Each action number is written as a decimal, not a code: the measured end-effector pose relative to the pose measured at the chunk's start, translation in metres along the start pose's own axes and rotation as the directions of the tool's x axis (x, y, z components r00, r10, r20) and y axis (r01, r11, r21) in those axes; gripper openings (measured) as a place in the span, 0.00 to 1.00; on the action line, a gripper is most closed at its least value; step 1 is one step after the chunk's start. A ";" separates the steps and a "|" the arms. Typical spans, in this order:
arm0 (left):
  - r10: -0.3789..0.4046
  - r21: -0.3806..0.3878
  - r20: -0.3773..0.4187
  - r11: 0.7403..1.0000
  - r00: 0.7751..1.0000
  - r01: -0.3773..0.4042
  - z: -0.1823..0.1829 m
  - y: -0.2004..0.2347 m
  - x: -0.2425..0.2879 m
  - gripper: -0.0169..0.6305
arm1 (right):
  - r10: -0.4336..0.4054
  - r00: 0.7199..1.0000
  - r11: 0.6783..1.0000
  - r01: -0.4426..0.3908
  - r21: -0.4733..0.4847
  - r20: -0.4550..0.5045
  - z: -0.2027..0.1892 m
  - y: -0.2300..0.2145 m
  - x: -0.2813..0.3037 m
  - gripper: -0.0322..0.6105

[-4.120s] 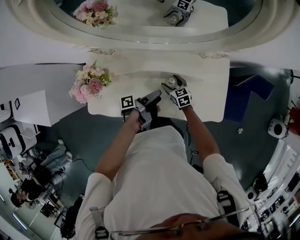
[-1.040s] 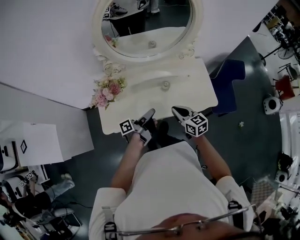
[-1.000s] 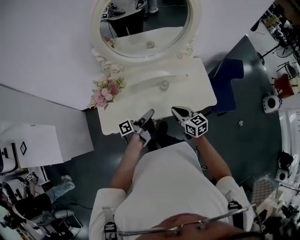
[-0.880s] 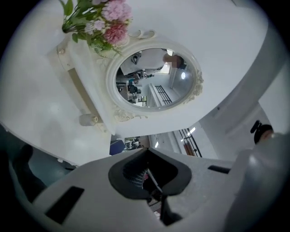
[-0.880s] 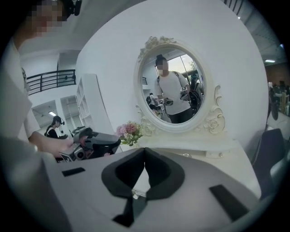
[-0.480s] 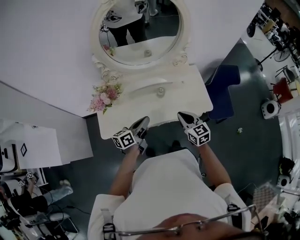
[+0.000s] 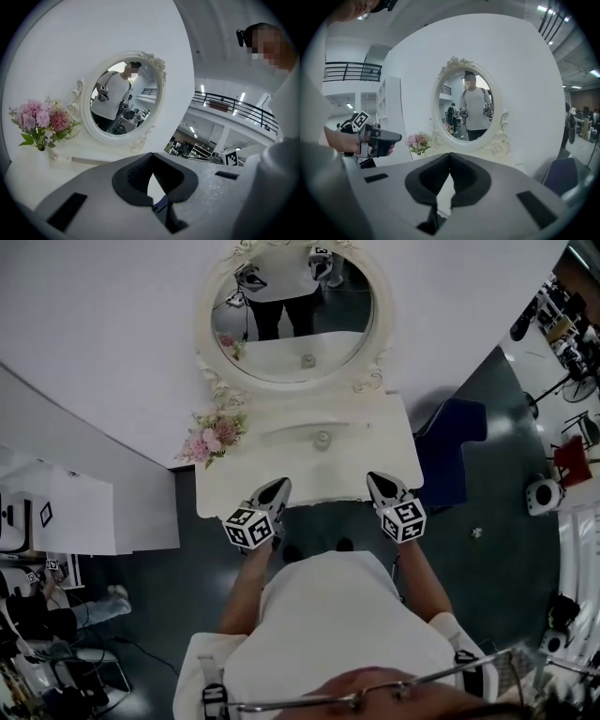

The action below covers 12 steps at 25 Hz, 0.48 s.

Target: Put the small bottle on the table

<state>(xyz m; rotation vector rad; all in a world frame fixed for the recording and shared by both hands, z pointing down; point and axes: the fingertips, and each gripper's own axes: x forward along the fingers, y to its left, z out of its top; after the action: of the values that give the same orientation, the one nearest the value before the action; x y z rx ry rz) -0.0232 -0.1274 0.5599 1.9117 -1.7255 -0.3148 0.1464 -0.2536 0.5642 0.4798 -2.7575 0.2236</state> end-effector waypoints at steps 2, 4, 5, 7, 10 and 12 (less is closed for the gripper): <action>0.003 -0.004 0.000 1.000 1.000 -0.003 0.000 -0.002 0.004 0.03 | 0.016 1.000 1.000 -0.016 -0.007 0.013 0.005 -0.003 0.002 0.06; 0.005 -0.001 -0.002 1.000 1.000 -0.005 0.000 -0.003 0.008 0.03 | 0.029 0.999 1.000 -0.029 -0.012 0.018 0.009 -0.005 0.004 0.06; 0.007 -0.001 -0.002 1.000 1.000 -0.007 -0.001 -0.003 0.009 0.03 | 0.033 0.999 0.999 -0.033 -0.010 0.017 0.008 -0.006 0.005 0.06; 0.012 -0.003 -0.001 1.000 1.000 -0.012 -0.002 -0.004 0.011 0.03 | 0.038 0.999 0.999 -0.038 -0.007 0.015 0.007 -0.008 0.006 0.06; 0.015 0.005 -0.001 1.000 1.000 -0.015 0.000 -0.005 0.014 0.03 | 0.044 0.999 0.999 -0.044 -0.012 0.018 0.010 -0.009 0.009 0.06; 0.016 0.008 -0.002 1.000 1.000 -0.016 0.001 -0.005 0.014 0.03 | 0.046 0.999 0.999 -0.046 -0.014 0.017 0.011 -0.009 0.011 0.06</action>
<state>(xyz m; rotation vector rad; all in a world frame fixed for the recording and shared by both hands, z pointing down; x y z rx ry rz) -0.0175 -0.1410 0.5592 1.9021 -1.7428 -0.3008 0.1365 -0.2679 0.5587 0.4168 -2.7872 0.2124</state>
